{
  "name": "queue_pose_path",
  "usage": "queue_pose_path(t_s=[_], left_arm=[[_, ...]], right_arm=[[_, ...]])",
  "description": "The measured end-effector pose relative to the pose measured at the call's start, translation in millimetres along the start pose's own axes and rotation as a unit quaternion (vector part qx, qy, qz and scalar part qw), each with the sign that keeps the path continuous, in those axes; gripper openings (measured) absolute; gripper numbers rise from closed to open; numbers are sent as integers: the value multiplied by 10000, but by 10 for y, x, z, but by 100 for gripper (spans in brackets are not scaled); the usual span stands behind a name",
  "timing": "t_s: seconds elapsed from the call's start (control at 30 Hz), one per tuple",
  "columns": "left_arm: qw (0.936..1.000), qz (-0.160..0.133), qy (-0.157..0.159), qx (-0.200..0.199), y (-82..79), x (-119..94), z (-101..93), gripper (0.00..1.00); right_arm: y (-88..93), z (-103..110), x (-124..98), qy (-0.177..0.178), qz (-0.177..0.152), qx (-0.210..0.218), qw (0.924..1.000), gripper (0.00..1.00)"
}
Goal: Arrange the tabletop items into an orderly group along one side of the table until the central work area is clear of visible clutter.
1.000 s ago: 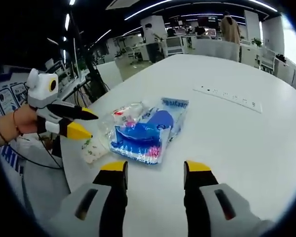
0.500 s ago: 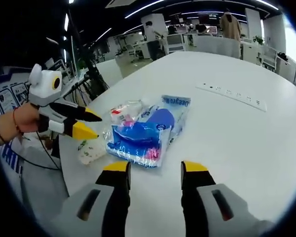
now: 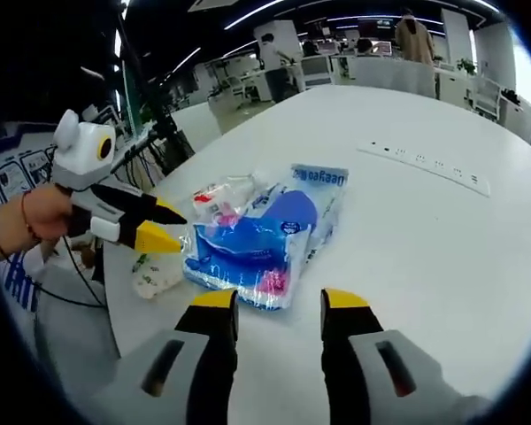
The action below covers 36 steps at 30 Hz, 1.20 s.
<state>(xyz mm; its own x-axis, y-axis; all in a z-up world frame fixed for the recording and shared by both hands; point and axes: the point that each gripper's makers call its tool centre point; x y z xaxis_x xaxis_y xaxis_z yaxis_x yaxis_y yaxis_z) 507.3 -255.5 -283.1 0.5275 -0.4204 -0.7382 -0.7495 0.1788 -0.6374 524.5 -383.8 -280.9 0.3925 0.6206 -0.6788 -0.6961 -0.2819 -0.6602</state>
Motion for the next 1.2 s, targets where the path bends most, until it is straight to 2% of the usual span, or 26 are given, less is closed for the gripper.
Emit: queue_pose_path(t_s=[0.1,0.37,0.67,0.83,1.07,1.2], left_arm=[[9999,123,-32,-40,40,30,33,34],[9995,233,8,-196,83,120,70,33],[9992,324,33,-234,118,186,80,31],[9992,334,54,-189,120,204,82,21],[9993,316,52,-188,120,218,83,16],[9994,311,38,-149,122,217,71,12]], right_arm=[[3,-13,60,-19,20,10,10000,34],[32,-42,210,-25,62,71,10000,31],[65,-80,327,25,139,37,9999,23],[87,-93,375,15,150,51,9999,17],[110,-105,395,80,196,-28,9998,4],[97,-118,380,121,139,24,9998,1]])
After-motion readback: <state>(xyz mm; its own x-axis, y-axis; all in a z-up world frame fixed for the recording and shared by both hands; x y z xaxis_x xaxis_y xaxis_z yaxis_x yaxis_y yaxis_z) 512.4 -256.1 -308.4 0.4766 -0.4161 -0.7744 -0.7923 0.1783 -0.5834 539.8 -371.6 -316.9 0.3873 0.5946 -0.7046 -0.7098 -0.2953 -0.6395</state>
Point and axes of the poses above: the point that each gripper's makers call its tool centre point, and the gripper's own axes: x roughly forward along the fingers, z roughly to its left, y roughly out of its underside, and after that the axes turned 5 degrees about x, right-handed
